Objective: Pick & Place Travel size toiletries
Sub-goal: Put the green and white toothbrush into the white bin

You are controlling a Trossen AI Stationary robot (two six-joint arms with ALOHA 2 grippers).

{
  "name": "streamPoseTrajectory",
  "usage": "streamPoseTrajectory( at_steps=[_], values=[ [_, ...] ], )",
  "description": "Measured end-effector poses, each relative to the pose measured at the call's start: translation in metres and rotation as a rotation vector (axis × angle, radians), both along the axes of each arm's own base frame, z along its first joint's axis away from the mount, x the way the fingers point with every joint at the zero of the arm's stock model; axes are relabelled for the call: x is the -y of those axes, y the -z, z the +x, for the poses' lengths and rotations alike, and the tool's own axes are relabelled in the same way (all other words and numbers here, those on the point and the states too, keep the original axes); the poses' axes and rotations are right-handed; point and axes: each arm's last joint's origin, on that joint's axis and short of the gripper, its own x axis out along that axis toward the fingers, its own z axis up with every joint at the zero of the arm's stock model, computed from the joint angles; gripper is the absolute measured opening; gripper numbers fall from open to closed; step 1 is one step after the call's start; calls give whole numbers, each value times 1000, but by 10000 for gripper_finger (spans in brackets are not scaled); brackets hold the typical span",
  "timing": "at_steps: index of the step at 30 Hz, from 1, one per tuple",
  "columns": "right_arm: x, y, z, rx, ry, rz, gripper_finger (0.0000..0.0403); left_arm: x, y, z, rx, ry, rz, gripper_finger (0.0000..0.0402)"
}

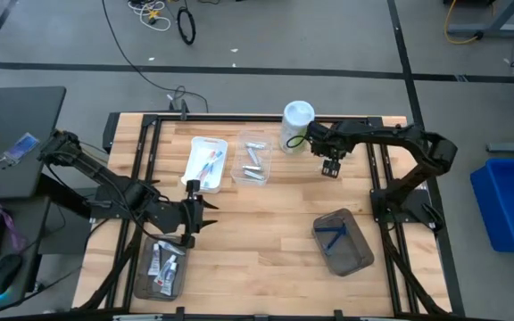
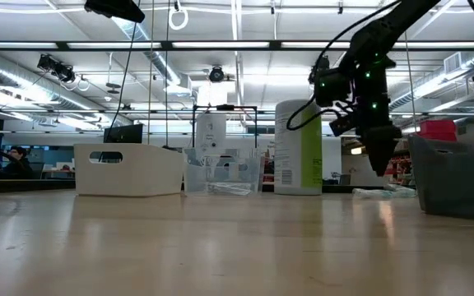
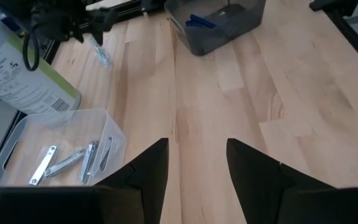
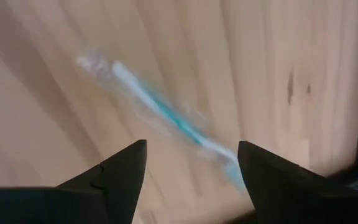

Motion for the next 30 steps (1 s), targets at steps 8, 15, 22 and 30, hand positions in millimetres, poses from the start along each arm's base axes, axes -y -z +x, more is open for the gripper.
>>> streamPoseTrajectory(
  at_steps=[8,15,22,30],
  values=[
    [16,28,5,-35,-52,83,245,0,-1,0,11,-12,-26,169],
    [21,48,11,-66,-69,99,245,0,-1,0,12,-14,-28,169],
    [19,52,13,-71,-112,133,180,0,-1,1,12,-14,-29,169],
    [8,47,9,-97,25,165,29,0,-1,1,12,-10,-23,169]
  ],
)
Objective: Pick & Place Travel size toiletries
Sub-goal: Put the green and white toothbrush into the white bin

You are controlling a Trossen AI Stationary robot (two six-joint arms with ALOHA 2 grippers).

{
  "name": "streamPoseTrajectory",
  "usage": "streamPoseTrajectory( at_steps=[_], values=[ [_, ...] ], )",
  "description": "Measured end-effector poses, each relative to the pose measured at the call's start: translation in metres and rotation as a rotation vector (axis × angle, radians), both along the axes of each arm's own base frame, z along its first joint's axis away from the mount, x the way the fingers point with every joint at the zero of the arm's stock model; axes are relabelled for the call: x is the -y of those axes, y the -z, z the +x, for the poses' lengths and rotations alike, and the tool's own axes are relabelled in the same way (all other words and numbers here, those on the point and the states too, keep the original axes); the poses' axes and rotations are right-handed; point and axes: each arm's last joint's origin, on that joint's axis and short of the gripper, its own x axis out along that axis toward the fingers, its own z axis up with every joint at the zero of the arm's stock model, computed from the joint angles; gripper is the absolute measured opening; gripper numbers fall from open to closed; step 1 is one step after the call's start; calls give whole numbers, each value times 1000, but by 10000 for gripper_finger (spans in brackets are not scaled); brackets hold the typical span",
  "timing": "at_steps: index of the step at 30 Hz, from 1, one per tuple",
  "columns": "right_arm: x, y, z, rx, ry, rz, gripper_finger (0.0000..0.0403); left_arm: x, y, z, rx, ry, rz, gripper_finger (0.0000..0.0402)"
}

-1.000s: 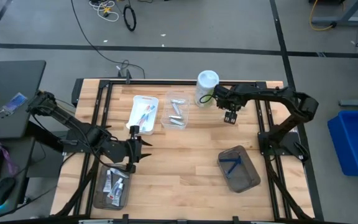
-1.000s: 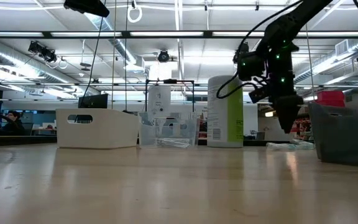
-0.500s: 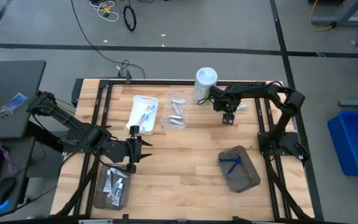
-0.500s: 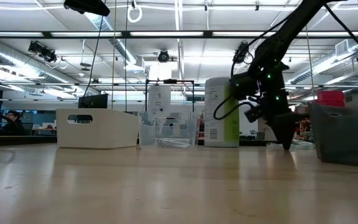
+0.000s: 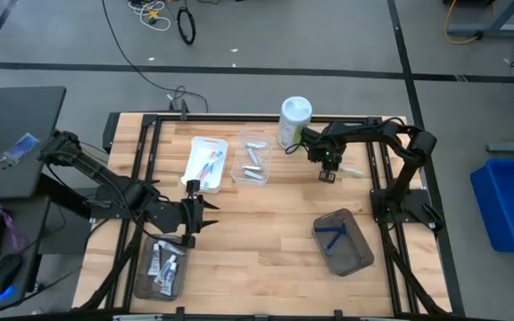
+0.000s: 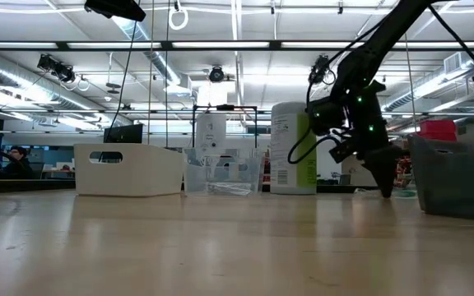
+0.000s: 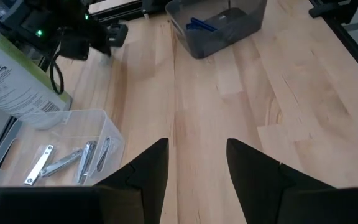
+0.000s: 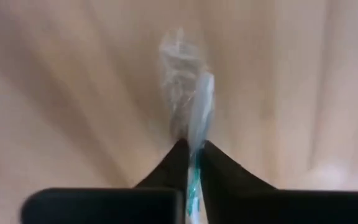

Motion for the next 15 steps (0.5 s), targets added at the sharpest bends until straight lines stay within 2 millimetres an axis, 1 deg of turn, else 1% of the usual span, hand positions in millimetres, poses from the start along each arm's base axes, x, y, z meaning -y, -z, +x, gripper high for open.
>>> streamPoseTrajectory(
  at_steps=[2,8,11,15],
  values=[
    [-7,-6,-1,-7,22,5,15,0,0,0,0,0,0,169],
    [-34,-32,0,18,6,-19,28,0,0,0,0,0,0,169],
    [-50,-47,4,98,2,-27,24,0,0,0,0,0,0,169],
    [-70,-74,13,257,10,-66,20,0,0,0,-1,5,9,169]
  ],
)
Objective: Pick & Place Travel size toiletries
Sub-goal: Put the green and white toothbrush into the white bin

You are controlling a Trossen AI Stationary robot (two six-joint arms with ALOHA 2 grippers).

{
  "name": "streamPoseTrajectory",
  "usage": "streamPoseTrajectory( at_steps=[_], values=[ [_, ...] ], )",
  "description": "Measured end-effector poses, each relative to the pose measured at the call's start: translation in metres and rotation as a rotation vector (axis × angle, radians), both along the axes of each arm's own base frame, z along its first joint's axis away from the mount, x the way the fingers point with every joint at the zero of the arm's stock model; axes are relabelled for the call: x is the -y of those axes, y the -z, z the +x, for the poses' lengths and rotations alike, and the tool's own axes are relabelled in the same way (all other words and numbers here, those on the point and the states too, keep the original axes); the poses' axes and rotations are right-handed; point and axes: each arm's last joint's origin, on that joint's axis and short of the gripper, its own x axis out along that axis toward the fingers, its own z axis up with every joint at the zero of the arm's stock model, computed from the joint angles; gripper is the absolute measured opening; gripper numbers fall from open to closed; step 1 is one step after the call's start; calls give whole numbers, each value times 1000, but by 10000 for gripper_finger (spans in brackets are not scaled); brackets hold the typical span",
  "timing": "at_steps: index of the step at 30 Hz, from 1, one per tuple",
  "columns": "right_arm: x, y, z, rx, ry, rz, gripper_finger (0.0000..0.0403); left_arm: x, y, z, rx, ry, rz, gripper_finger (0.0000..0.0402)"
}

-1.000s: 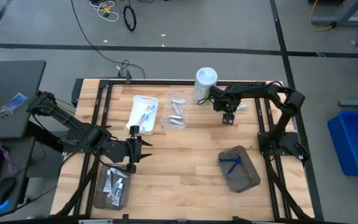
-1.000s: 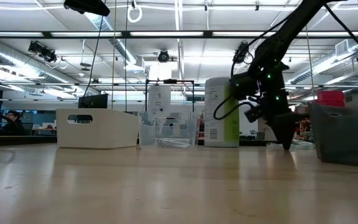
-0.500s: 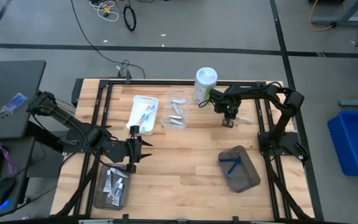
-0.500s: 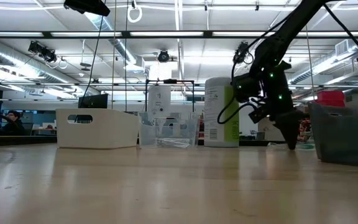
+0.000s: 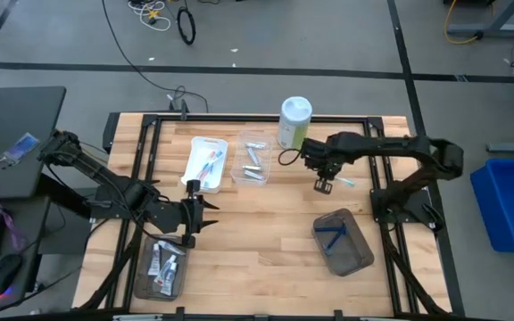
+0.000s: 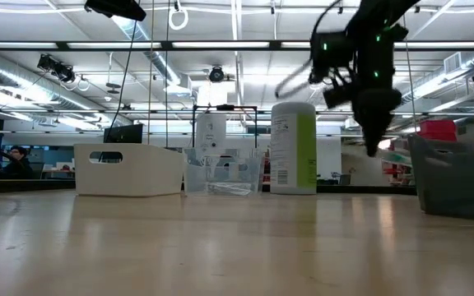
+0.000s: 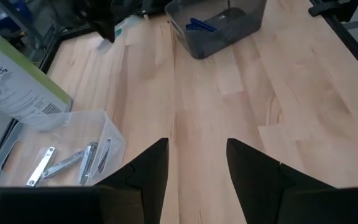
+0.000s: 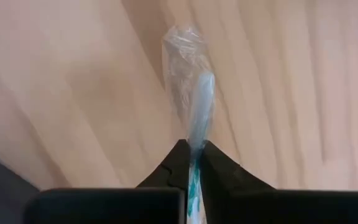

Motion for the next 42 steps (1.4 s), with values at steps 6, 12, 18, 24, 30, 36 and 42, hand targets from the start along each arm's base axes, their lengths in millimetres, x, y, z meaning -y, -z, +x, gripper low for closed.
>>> streamPoseTrajectory(
  at_steps=[6,12,18,24,30,36,42],
  values=[
    [-24,-44,24,445,-63,-95,33,0,-3,2,38,-12,24,169],
    [-40,-80,53,906,-141,-153,35,-5,-5,5,52,-37,52,170],
    [-50,-95,69,1140,-273,-125,36,-22,-7,14,85,-151,-15,170],
    [-61,-94,85,1243,-399,-115,35,-45,-14,28,151,-156,-128,170],
    [-72,-80,101,1264,-442,-98,35,-62,-12,50,182,-29,-205,170],
    [-76,-74,106,1261,-465,-100,36,-76,16,80,132,-81,-202,180],
    [-76,-74,106,1260,-465,-100,40,-82,28,94,134,-111,-198,208]
  ],
)
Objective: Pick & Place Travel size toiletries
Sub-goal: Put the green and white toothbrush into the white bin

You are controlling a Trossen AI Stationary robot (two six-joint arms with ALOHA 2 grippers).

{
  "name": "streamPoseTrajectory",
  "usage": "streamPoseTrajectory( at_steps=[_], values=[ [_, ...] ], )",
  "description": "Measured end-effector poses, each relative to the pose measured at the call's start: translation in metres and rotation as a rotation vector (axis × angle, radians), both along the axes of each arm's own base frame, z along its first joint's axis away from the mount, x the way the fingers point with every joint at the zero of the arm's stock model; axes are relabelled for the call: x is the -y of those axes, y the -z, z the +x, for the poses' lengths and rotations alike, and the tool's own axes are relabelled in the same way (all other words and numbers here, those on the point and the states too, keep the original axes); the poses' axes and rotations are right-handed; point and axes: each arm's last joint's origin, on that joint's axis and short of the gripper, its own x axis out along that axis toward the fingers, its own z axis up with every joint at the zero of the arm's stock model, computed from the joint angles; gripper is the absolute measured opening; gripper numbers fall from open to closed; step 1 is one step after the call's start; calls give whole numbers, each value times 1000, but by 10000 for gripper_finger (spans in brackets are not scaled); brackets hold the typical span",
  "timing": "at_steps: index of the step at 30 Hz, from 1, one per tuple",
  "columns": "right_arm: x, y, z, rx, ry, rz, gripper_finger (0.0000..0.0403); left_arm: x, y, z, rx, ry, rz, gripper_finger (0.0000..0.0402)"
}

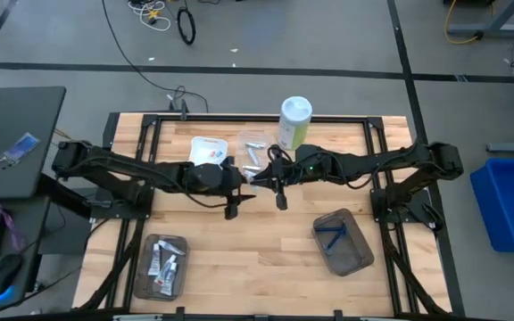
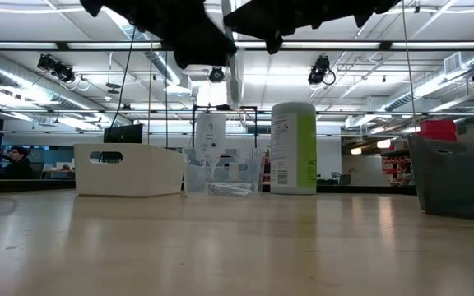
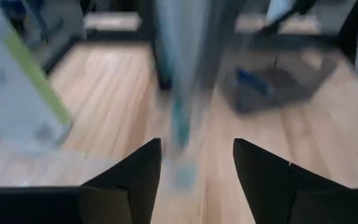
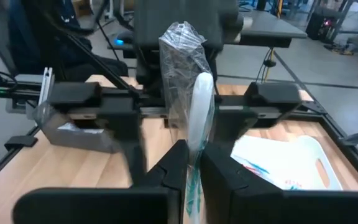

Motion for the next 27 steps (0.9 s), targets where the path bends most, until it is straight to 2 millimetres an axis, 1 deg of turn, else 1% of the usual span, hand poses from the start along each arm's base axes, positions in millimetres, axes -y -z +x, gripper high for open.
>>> streamPoseTrajectory(
  at_steps=[1,5,9,11,13,18,21,23,27],
  values=[
    [0,0,0,0,0,0,40,0,-1,4,31,-6,-1,211],
    [0,-1,0,8,0,0,40,-3,1,9,49,-27,8,217],
    [0,-2,0,18,0,0,41,-3,2,10,49,-26,19,205],
    [0,-1,0,13,0,0,43,-3,3,9,41,-30,21,187],
    [0,-1,0,9,0,0,44,-3,3,9,43,-43,15,161],
    [0,0,0,2,2,3,44,-5,3,9,41,-59,21,75],
    [1,0,0,-11,20,75,48,-5,3,9,35,-60,19,27],
    [0,1,0,-22,31,95,54,-5,4,9,26,-59,15,25],
    [2,5,-1,-57,70,98,71,-7,7,7,6,-120,11,30]
  ],
)
